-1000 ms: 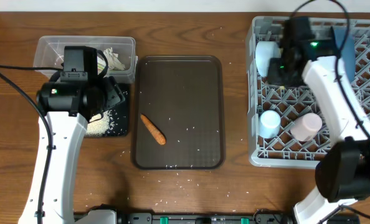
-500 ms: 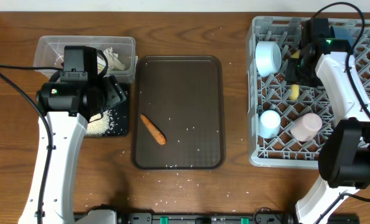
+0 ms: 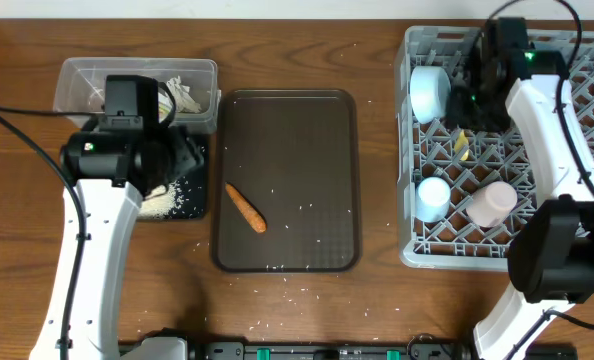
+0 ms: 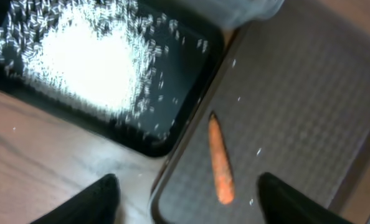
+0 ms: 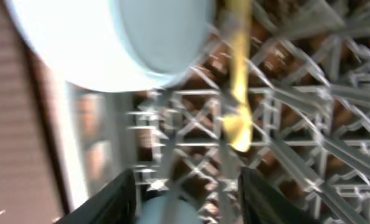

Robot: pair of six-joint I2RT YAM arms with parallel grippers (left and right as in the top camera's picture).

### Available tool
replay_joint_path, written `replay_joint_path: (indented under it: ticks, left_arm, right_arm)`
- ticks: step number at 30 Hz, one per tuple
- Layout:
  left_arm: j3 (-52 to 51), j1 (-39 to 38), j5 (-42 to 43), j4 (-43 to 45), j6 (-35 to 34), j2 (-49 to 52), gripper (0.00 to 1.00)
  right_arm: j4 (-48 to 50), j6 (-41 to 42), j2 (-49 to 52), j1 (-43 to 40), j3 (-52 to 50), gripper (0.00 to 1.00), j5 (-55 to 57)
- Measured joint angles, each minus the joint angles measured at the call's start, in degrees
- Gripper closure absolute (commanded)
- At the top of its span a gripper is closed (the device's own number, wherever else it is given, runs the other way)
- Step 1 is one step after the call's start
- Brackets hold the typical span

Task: Sort waste into correct bins and load items into the dishwasher rack
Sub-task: 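Carry the yellow spoon and insert it into the rack, right gripper, then grasp the carrot on the brown tray with the left gripper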

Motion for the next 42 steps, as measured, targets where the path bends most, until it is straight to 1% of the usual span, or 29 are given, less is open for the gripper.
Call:
replay_joint_path:
  ticks: [1,2,5,8,12,13,15,23,26,28,31,35,41,42]
  left_arm:
    - [-0.15,-0.87,0.0,-0.83,-1.05,0.09,0.32]
    - [-0.46,-2.05,0.02,-1.18,-2.16,0.28,0.32]
    - [-2.95,-6.51,-0.13,-0.28,-6.16,1.29,0.31]
    - [-7.34,-11.39,-0.48,3.67,-9.6,3.5,0.31]
    - [-12.44,-16.26,-0.48,8.0,-13.57,8.72,0.3]
    - [-13.35,-16.92,-0.48,8.83,-14.21,10.03,0.27]
    - [-14.67,-17.77,-0.5,10.58,-15.28,12.61,0.26]
    - [-15.17,-17.97,-0.55,16.63,-16.9,22.34,0.26]
    - [-15.17,-17.97,-0.52,17.51,-16.9,24.55,0.27]
    - [-15.19,-17.97,-0.52,18.03,-16.92,25.64,0.36]
    - [-15.17,-17.97,-0.44,19.54,-16.37,25.99,0.52]
    - [-15.15,-18.03,-0.48,21.22,-15.52,26.21,0.7]
    - [-15.15,-18.08,-0.46,21.75,-15.13,26.25,0.81]
    - [-15.1,-18.08,-0.44,21.73,-15.17,26.25,0.81]
  right_arm:
    - [-0.07,0.04,-0.02,0.61,0.7,0.32,-0.44]
    - [-0.13,-0.22,-0.07,1.25,1.25,0.28,-1.01]
    - [-1.05,-0.87,-0.07,3.08,1.57,0.25,-2.12]
    - [-1.79,-1.09,-0.07,4.13,1.57,0.21,-2.62]
    - [-2.03,-1.16,-0.07,4.33,1.57,0.2,-2.84]
    - [-2.08,-1.16,-0.07,4.31,1.57,0.2,-2.84]
    - [-2.14,-1.16,-0.07,4.33,1.57,0.2,-2.84]
    - [-2.47,-1.2,-0.07,4.33,1.57,0.2,-2.84]
    - [-2.51,-1.22,-0.07,4.33,1.57,0.21,-2.84]
    - [-2.51,-1.31,-0.07,4.33,1.57,0.21,-2.84]
    - [-2.56,-1.33,-0.07,4.33,1.57,0.21,-2.84]
    - [-2.67,-1.36,-0.07,4.33,1.57,0.21,-2.84]
    - [-3.02,-1.36,-0.07,4.33,1.57,0.21,-2.82]
    - [-3.15,-1.36,-0.07,4.33,1.57,0.21,-2.82]
